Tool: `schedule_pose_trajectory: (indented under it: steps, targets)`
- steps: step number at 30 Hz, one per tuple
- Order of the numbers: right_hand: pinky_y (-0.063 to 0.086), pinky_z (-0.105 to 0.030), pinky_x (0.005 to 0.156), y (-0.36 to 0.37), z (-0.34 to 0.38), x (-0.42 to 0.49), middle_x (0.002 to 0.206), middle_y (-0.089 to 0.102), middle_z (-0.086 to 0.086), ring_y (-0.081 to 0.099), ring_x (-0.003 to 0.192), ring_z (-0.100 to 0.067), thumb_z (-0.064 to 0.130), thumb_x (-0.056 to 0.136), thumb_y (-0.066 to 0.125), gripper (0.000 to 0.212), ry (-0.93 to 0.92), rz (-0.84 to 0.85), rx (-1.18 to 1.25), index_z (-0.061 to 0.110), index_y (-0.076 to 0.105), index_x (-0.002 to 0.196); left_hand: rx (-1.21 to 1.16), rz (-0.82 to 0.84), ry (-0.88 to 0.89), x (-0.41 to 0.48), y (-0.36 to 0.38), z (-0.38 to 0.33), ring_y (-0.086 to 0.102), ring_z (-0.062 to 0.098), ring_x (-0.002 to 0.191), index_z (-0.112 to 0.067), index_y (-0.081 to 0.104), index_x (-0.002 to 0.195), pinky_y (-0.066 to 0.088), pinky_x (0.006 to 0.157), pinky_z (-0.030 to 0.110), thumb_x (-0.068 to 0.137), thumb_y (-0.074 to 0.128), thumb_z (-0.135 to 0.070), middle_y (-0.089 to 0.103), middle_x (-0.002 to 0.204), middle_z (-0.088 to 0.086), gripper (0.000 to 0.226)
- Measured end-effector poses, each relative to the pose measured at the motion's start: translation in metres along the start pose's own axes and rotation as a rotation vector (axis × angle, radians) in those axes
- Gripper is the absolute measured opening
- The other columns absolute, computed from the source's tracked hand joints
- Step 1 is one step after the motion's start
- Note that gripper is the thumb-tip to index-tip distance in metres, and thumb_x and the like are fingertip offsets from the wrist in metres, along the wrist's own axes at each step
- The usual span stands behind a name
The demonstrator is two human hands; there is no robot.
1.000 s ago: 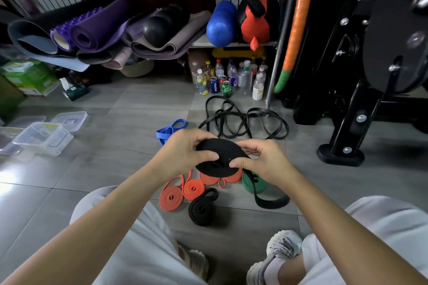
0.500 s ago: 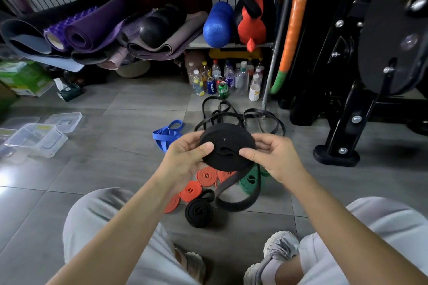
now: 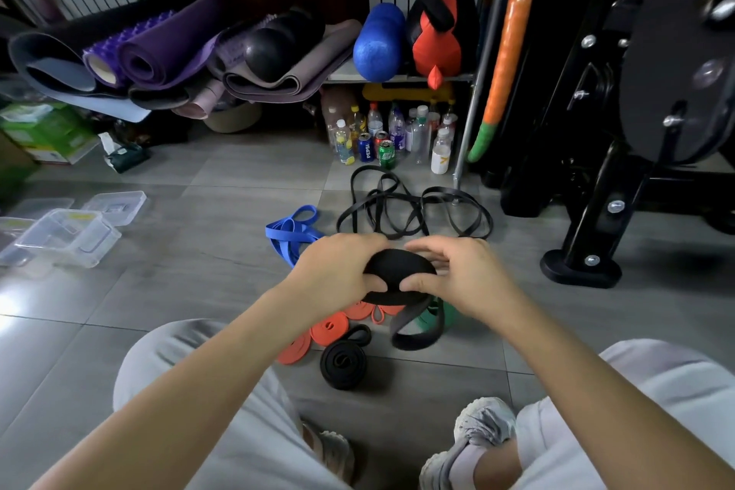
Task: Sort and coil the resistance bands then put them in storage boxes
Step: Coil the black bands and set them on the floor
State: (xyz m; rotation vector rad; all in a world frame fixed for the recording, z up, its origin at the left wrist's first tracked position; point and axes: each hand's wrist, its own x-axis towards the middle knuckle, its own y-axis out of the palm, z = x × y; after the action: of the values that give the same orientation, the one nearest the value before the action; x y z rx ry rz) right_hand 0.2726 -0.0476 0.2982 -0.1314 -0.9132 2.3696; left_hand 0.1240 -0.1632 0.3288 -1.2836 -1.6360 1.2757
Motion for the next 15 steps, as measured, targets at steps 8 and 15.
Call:
schedule_pose_trajectory:
  steps: [8,15]
  targets:
    - [0.05,-0.01,0.08,-0.006,-0.021,-0.007,0.08,0.07,0.026,0.067,0.085,0.004,0.01,0.063,0.082,0.042,0.114,0.033,0.426,0.038,0.066,0.089,-0.705,-0.14,-0.112,-0.009,-0.004,0.022,0.066,-0.002,0.08,-0.035,0.063,0.087,0.05,0.068,0.01,0.07,0.078,-0.005,0.071,0.083,-0.016,0.038]
    - [0.054,-0.018,0.078,-0.005,-0.015,-0.005,0.089,0.072,0.001,0.069,0.08,-0.003,0.0,0.072,0.074,0.035,0.086,-0.056,0.6,0.015,0.067,0.102,-1.019,-0.126,-0.152,-0.012,0.005,0.03,0.071,0.015,0.088,-0.021,0.065,0.099,0.055,0.076,0.023,0.071,0.076,0.001,0.074,0.092,-0.004,0.038]
